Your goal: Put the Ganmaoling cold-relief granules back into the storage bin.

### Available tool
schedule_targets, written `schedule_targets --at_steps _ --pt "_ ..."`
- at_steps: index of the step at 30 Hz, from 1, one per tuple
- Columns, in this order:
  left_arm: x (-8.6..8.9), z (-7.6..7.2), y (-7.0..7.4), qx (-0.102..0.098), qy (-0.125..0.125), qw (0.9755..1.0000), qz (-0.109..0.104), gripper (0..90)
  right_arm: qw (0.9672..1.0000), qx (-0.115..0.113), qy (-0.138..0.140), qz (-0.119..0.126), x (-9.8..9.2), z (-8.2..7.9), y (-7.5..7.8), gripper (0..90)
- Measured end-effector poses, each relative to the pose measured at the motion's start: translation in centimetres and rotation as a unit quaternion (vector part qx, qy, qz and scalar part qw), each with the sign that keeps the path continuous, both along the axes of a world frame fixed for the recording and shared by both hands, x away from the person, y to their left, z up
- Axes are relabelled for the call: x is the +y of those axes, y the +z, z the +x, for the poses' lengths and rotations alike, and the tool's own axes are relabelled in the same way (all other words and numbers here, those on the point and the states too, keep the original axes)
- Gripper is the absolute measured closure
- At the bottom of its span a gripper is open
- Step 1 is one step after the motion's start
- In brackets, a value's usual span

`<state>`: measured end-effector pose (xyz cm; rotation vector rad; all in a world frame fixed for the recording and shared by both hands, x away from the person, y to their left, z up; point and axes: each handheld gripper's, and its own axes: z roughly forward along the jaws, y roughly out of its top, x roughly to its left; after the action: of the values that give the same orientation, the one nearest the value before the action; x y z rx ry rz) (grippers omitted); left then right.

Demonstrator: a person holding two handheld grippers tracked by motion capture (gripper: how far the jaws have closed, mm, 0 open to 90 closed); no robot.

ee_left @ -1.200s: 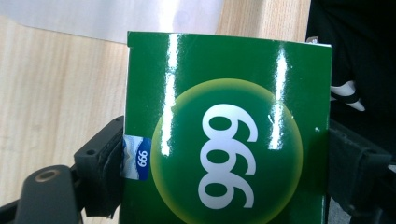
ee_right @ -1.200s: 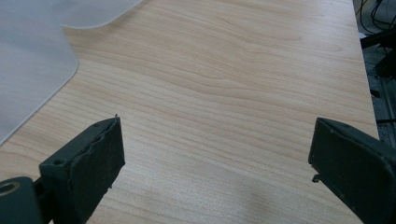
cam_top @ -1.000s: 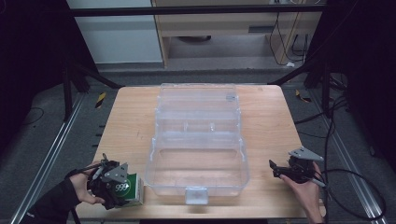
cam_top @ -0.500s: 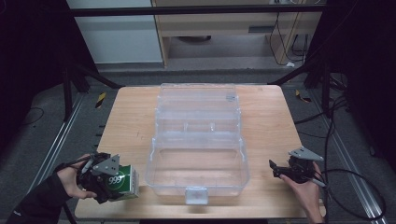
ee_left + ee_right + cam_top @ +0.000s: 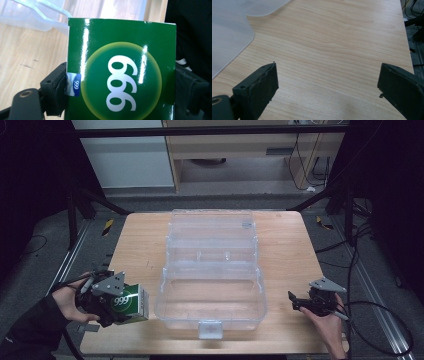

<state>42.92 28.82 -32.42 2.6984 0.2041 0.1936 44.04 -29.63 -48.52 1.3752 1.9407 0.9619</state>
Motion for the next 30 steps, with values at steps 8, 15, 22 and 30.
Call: schedule_targets --at_steps 8,15,22,30 --pt "-1.1 0.8 0.9 -0.004 -0.003 1.0 0.0 14.8 1.0 0.0 0.0 0.001 0.0 0.0 0.0 3.6" --pt "-1.9 1.3 1.6 -0.011 -0.007 0.9999 -0.003 14.8 1.0 -0.001 0.0 0.0 0.0 0.0 0.0 3.6" --pt "-3.1 1.6 1.8 -0.013 -0.018 0.9998 -0.001 14.9 1.0 0.0 0.001 0.001 0.0 0.0 0.0 3.6" --pt "-4.9 2.1 2.4 -0.02 -0.03 0.9993 -0.005 14.9 1.0 0.0 0.002 0.002 0.0 0.0 0.0 3.6"
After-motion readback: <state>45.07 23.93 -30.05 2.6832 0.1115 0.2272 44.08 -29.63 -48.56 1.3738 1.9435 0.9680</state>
